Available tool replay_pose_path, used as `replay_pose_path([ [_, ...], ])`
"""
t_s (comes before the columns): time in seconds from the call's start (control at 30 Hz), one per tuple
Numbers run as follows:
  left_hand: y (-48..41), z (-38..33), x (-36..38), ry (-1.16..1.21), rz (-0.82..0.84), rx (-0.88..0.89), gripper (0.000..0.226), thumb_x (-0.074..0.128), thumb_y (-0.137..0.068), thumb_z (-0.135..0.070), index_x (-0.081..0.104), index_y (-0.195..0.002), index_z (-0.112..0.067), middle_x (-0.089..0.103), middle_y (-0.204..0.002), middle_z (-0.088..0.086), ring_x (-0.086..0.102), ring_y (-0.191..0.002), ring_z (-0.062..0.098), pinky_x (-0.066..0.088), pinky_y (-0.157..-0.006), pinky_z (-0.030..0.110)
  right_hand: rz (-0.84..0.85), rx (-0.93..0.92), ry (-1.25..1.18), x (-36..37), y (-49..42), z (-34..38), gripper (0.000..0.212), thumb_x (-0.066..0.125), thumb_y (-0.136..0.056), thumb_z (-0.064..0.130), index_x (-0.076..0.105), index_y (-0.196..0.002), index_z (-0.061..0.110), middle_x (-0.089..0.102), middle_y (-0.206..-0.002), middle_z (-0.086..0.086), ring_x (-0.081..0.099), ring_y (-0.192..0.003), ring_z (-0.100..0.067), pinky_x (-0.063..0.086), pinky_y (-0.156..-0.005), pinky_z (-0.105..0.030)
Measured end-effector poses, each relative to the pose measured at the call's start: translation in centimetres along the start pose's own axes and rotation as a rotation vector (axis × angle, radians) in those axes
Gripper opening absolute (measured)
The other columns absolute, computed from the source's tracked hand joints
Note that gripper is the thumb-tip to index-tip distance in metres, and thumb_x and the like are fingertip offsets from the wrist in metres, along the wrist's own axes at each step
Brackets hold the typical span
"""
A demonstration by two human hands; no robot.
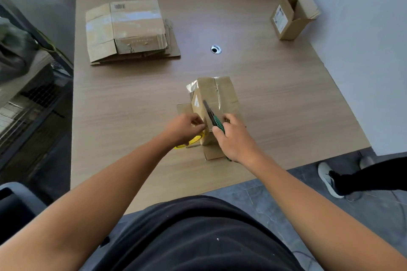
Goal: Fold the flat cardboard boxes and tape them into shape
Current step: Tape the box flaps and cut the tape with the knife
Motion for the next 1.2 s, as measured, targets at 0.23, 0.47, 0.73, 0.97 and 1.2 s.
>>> replay_pose_path([
  [0.23,2.8,4.7,-1.3,0.274,0.033,0.068,0.031,0.064,-0.098,-0.029,0.06,-0.128,-0.021,0.066,-0.125,-0.003,0.073,-0.073,0.009,0.055,-0.068,0.022,0.163,0.063,0.086,1.0,0.2,1.2,0.059,0.031,-0.107,0.046,0.067,-0.122,0.002,0.002,-0.17,-0.012,-0.006,-0.156,-0.028,0.004,-0.125,-0.045],
  [0.47,2.0,5.8,-1.6,-0.015,-0.039,0.037,0.015,0.066,-0.094,-0.042,0.071,-0.098,-0.028,0.062,-0.11,-0.004,0.065,-0.072,0.017,0.059,-0.063,0.038,0.274,0.116,0.232,1.2,0.1,3.1,0.056,0.032,-0.106,0.048,0.069,-0.114,0.007,-0.011,-0.168,-0.015,-0.013,-0.155,-0.035,0.0,-0.124,-0.051],
  [0.73,4.0,2.8,-1.7,-0.228,-0.303,0.195,0.019,0.056,-0.1,-0.038,0.066,-0.103,-0.022,0.055,-0.114,-0.005,0.061,-0.091,0.023,0.053,-0.073,0.04,0.35,0.189,0.439,2.5,-0.5,2.9,0.057,0.032,-0.105,0.043,0.066,-0.123,0.001,-0.034,-0.16,-0.02,-0.028,-0.15,-0.04,-0.006,-0.125,-0.053],
  [0.97,8.3,5.1,-2.8,-0.284,-0.514,0.131,0.016,0.059,-0.1,-0.033,0.068,-0.1,-0.02,0.057,-0.111,-0.009,0.063,-0.087,0.026,0.053,-0.07,0.042,0.251,-0.006,0.138,2.0,0.7,0.9,0.052,0.04,-0.104,0.049,0.073,-0.089,0.012,-0.021,-0.167,-0.013,-0.024,-0.153,-0.03,-0.01,-0.124,-0.045],
  [1.2,13.3,10.3,1.1,-0.211,-0.509,-0.286,0.019,0.054,-0.102,-0.026,0.065,-0.111,-0.013,0.055,-0.121,0.002,0.062,-0.098,0.029,0.048,-0.081,0.038,-0.074,-0.379,-0.057,1.2,4.4,-0.6,0.064,0.03,-0.097,0.059,0.071,-0.105,0.009,0.045,-0.145,-0.009,0.031,-0.143,-0.028,0.028,-0.118,-0.043],
])
Point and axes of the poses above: each hand's wrist, its own y-axis away from the middle knuckle, its own x-axis out of the palm, z = x × y, the point moved 2 cm from there along -y, towards the middle knuckle
